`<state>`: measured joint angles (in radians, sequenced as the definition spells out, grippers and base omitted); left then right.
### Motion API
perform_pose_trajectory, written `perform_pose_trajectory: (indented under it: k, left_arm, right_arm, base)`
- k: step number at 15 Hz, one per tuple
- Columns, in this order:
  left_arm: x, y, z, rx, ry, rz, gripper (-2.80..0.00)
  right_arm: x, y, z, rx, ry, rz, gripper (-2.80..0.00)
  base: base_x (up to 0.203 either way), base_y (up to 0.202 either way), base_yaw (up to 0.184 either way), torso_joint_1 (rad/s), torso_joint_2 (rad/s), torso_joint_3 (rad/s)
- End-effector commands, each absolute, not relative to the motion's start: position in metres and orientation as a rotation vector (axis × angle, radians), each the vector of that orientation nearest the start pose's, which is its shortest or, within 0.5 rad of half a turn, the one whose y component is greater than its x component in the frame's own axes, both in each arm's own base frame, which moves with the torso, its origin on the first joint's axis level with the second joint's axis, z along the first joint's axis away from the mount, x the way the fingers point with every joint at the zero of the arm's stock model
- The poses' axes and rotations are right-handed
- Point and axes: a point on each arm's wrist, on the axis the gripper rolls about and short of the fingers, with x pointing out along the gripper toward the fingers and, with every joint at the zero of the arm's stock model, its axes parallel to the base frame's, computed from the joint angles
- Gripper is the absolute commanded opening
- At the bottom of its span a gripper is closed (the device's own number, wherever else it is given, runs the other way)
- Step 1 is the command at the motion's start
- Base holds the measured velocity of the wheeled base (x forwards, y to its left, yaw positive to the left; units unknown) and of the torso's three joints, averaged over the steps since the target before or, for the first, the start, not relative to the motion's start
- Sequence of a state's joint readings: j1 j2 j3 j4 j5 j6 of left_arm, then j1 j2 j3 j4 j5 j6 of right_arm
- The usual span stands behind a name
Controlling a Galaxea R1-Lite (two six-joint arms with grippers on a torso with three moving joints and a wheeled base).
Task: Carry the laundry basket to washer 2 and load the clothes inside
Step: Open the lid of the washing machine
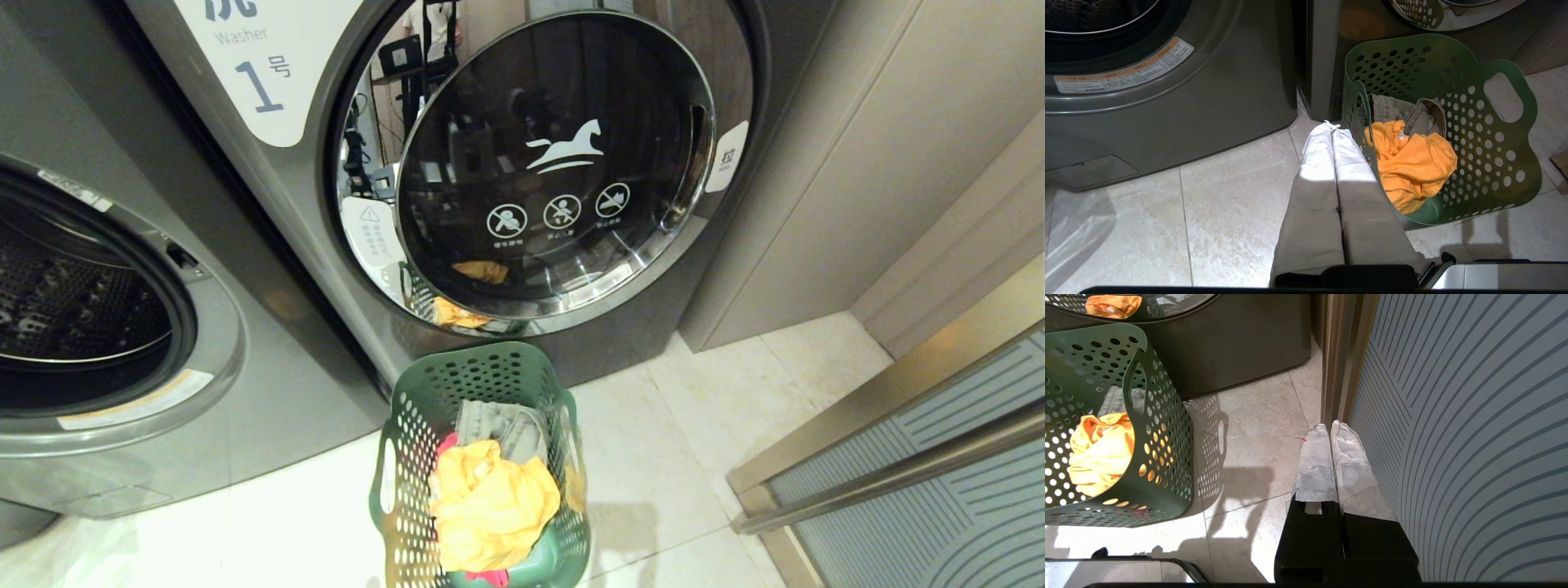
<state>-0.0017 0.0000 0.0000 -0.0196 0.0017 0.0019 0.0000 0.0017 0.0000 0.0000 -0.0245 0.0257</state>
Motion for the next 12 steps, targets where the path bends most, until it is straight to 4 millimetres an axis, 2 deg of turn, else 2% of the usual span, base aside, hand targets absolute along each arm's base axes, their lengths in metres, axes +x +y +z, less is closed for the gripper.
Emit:
perform_pose_trajectory:
  k: [1,6,12]
  left_arm:
    - [-0.0222,0.0001,0.076,0.003,-0.014,0.0,-2.8]
    - [-0.0222,0.0001,0.076,-0.002,-0.014,0.001,-2.8]
    - [-0.0222,0.0001,0.0762,0.003,-0.015,0.002,-2.8]
  right_arm:
    - [-0.0227,-0.0006,0.0755,0.026,0.001,-0.025,-2.8]
    - [-0.0227,-0.0006,0.0755,0.025,0.001,-0.025,-2.8]
    - [-0.0227,-0.0006,0.0755,0.026,0.001,-0.025,-2.8]
  base:
    - [0.0,0.0,0.0,0.0,0.0,0.0]
    - [0.0,0.0,0.0,0.0,0.0,0.006]
    - [0.0,0.0,0.0,0.003,0.0,0.182]
